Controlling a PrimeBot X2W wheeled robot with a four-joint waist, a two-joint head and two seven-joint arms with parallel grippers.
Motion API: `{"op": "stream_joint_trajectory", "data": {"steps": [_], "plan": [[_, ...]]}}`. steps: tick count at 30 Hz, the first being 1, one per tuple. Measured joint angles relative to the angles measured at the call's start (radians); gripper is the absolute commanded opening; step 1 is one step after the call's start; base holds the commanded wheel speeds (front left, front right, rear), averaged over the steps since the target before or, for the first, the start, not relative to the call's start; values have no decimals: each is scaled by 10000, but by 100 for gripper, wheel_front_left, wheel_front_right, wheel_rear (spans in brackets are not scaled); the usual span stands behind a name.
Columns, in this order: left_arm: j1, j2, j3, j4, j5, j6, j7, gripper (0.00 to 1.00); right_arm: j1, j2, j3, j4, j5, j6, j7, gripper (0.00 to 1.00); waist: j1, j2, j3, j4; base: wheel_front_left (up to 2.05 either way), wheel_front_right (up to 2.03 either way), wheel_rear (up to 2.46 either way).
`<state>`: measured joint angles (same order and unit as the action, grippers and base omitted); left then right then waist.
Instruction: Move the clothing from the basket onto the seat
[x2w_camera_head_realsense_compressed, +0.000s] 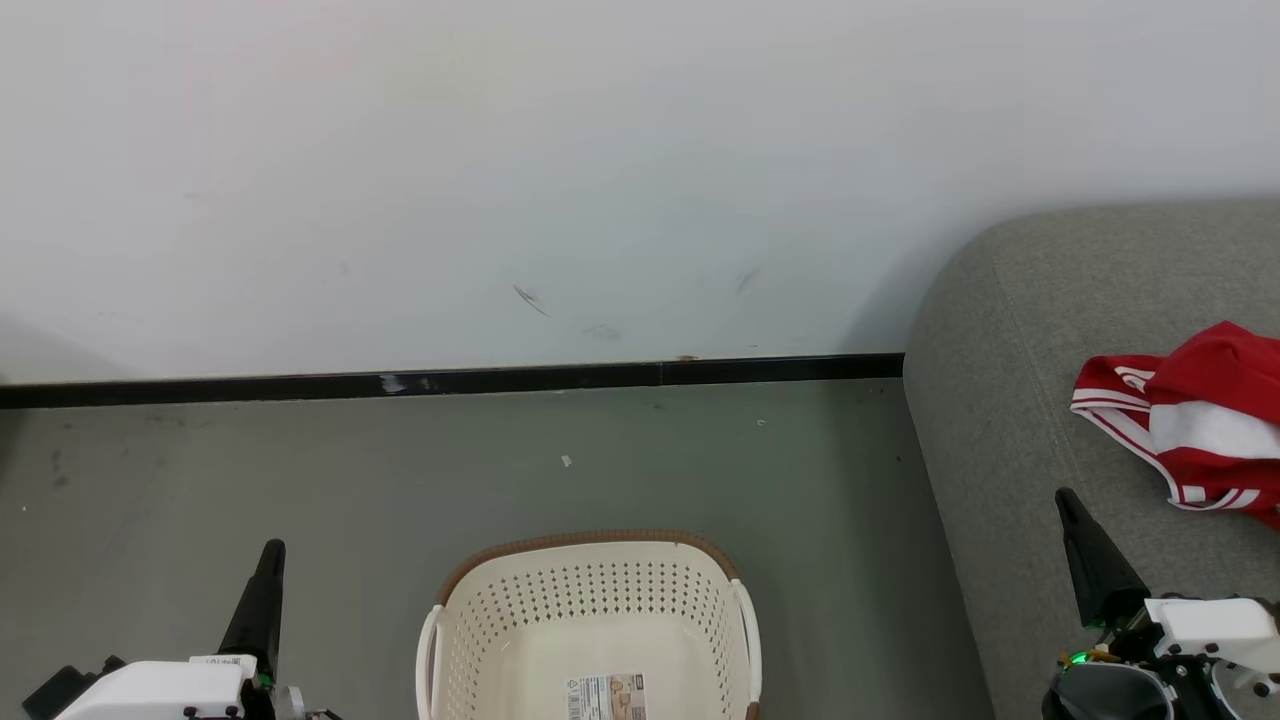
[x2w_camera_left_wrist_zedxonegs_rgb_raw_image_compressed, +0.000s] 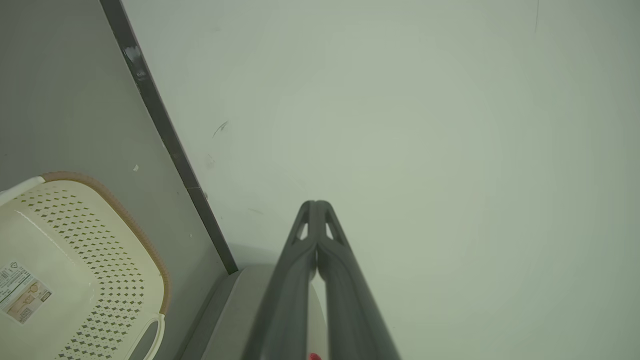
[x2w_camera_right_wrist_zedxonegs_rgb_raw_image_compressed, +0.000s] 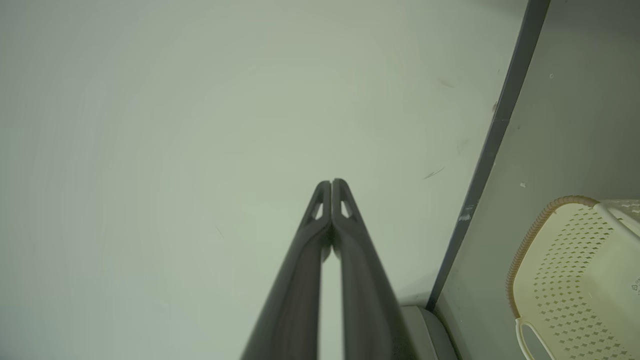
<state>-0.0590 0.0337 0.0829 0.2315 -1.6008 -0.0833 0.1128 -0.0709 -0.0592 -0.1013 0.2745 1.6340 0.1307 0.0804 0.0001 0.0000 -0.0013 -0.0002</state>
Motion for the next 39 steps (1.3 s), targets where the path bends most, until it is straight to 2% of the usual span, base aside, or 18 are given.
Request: {"op": "stream_joint_trajectory", "data": {"steps": [39], "plan": [[0, -2, 0, 0, 0, 0, 0, 0, 0, -2, 0, 0, 2, 0, 0, 0, 0, 0, 0, 0, 0, 0, 0]]}}
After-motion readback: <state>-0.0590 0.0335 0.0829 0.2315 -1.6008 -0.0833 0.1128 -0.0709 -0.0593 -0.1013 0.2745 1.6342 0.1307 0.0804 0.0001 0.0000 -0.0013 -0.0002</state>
